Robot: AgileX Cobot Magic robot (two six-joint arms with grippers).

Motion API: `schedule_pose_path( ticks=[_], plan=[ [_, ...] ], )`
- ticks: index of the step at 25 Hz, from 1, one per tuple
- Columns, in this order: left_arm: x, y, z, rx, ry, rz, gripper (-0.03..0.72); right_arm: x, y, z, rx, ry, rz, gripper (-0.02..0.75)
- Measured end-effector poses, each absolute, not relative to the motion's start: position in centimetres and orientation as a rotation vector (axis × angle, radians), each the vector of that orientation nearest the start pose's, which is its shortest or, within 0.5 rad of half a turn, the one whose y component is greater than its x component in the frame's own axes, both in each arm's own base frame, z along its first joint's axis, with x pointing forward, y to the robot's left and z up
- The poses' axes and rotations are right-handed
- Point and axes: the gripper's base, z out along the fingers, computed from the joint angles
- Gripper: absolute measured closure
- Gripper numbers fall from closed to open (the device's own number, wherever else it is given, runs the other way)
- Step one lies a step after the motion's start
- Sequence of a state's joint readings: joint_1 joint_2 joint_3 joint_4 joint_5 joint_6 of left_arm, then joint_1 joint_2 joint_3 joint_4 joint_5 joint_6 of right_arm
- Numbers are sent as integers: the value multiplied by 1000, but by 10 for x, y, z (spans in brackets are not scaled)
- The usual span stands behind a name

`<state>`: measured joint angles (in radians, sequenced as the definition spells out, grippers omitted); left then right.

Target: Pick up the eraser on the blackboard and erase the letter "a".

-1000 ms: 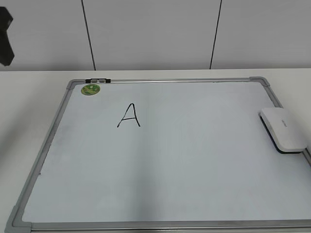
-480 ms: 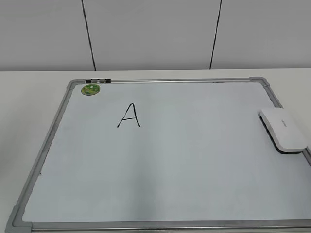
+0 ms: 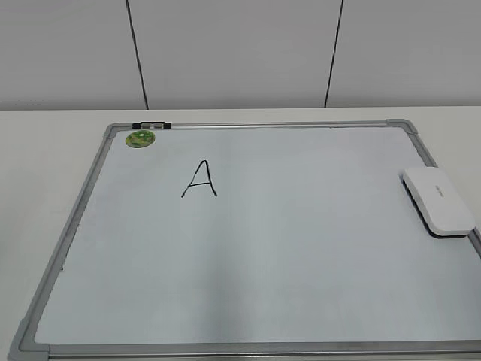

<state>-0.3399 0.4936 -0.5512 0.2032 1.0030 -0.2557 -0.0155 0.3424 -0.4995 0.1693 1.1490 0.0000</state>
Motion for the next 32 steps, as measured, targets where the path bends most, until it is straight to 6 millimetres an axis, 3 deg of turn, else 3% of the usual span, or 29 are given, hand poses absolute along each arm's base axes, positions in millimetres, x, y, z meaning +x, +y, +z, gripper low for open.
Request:
schedule_pose_path(
  ticks=[8, 18, 32],
  plan=[
    [58, -5, 285, 148, 2275, -69, 215, 42, 13, 266, -89, 2442, 166, 185],
    [51, -4, 275, 150, 2401, -54, 215, 42, 11, 265, -120, 2442, 127, 185],
    [51, -3, 272, 152, 2413, -44, 215, 42, 12, 264, -121, 2446, 138, 185]
  ],
)
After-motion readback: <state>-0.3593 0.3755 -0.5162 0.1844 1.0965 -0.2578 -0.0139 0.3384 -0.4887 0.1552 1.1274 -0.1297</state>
